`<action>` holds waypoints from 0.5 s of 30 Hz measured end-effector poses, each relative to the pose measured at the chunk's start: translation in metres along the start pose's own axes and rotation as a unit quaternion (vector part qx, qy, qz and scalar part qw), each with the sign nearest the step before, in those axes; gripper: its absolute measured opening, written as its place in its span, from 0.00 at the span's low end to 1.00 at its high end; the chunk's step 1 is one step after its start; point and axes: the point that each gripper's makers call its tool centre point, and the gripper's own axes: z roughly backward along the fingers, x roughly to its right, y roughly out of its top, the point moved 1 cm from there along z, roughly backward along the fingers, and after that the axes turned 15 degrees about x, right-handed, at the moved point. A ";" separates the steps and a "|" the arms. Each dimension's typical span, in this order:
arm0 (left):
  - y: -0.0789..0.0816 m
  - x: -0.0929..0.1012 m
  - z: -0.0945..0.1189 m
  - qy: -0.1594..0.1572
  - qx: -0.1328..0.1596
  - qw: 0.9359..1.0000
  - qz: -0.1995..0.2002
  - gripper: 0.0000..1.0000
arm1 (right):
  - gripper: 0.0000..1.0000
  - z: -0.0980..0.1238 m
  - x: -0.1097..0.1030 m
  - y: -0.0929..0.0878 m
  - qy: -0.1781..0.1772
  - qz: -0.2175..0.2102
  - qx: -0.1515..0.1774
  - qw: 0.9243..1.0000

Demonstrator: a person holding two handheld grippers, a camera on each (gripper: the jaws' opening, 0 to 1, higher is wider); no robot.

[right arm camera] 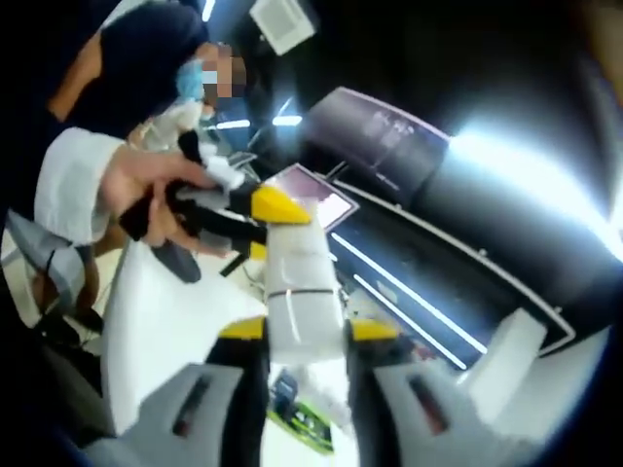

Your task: Arrange the skincare products in the storage area until every visible bottle or jar stands upright without overlapping.

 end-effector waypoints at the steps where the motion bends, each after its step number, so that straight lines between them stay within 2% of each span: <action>1: -0.001 0.000 0.000 -0.002 -0.006 1.000 -0.009 0.17 | 0.28 0.001 -0.001 -0.002 0.001 -0.002 -0.004 1.000; 6: -0.010 0.000 0.001 -0.005 -0.034 0.998 -0.048 0.17 | 0.28 0.004 -0.003 -0.012 0.004 -0.004 -0.019 1.000; 9: -0.014 0.002 -0.001 -0.006 -0.039 0.997 -0.060 0.17 | 0.28 0.007 -0.006 -0.013 -0.001 -0.030 -0.018 0.999; 15: -0.020 0.003 -0.002 -0.012 -0.056 0.993 -0.098 0.18 | 0.28 0.009 -0.009 -0.018 -0.001 -0.040 -0.029 0.999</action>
